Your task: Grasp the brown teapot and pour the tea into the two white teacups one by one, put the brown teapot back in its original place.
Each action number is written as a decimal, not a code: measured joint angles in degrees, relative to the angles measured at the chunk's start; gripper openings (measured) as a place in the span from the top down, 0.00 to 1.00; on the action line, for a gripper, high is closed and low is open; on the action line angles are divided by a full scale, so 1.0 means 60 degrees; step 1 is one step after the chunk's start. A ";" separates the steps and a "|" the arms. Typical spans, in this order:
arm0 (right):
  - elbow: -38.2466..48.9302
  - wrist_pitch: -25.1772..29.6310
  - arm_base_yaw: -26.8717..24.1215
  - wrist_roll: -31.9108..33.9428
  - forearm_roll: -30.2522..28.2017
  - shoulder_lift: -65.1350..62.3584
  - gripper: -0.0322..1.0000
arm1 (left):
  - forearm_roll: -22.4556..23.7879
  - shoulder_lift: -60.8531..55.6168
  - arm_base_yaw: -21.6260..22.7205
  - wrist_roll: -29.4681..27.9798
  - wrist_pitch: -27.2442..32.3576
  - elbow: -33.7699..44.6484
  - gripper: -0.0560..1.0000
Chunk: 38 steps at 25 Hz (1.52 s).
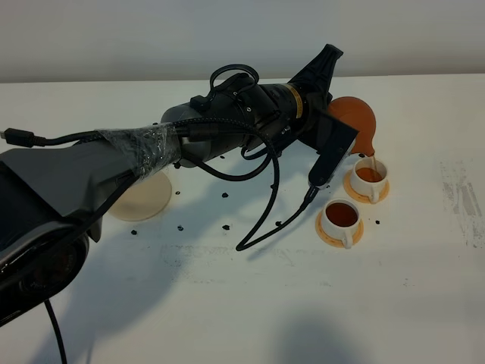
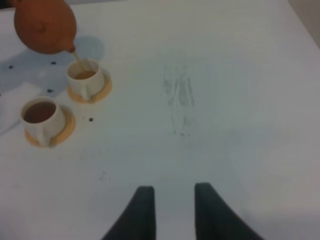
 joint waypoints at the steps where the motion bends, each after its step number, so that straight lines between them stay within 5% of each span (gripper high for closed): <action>1: 0.0000 0.0000 0.0000 0.0000 0.0000 0.0000 0.76 | 0.0053 0.0000 0.0000 -0.0008 -0.0008 0.0000 0.86; 38: 0.0000 0.0000 0.0000 0.0000 0.0000 0.0000 0.76 | 0.0951 0.0000 0.0000 -0.0016 -0.0145 0.0000 0.86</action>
